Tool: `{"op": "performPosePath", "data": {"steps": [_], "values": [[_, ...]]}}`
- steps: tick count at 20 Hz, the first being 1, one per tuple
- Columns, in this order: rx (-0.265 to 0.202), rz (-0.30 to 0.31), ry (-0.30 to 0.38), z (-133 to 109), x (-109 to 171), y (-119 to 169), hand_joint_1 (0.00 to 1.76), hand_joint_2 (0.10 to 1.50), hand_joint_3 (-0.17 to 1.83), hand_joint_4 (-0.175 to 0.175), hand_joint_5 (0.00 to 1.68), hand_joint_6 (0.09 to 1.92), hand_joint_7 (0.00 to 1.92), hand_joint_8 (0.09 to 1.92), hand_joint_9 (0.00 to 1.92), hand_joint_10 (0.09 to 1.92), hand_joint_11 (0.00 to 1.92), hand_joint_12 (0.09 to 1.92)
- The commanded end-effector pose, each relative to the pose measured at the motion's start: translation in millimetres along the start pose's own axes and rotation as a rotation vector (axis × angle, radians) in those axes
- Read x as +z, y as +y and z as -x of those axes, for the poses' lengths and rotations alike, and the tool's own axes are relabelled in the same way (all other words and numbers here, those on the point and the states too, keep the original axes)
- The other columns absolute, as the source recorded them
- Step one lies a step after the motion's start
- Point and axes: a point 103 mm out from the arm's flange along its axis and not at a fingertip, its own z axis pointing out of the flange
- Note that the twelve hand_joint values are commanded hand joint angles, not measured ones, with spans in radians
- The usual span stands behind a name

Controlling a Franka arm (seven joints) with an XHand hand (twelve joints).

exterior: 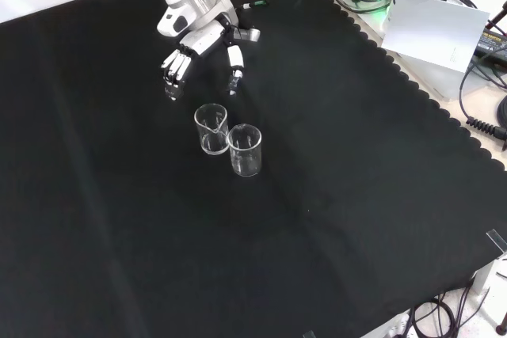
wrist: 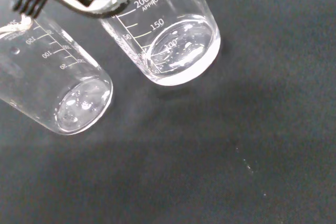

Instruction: Pick up the beaker on the right.

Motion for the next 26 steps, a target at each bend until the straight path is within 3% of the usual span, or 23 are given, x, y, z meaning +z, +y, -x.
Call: {"op": "performPosePath", "data": {"steps": [1, 13, 26], "values": [[-0.034, 0.023, 0.065, 1, 6, 9, 0.86, 0.57, 0.58, -0.036, 0.36, 0.09, 0.19, 0.62, 0.33, 0.66, 0.00, 1.39], [-0.094, -0.018, 0.137, 2, 29, 20, 0.88, 0.55, 0.60, -0.044, 0.40, 0.09, 0.22, 0.64, 0.36, 0.66, 0.00, 1.42], [-0.102, 0.017, 0.209, 5, 44, 33, 0.88, 0.54, 0.61, -0.042, 0.41, 0.09, 0.23, 0.65, 0.36, 0.66, 0.00, 1.40]]}}
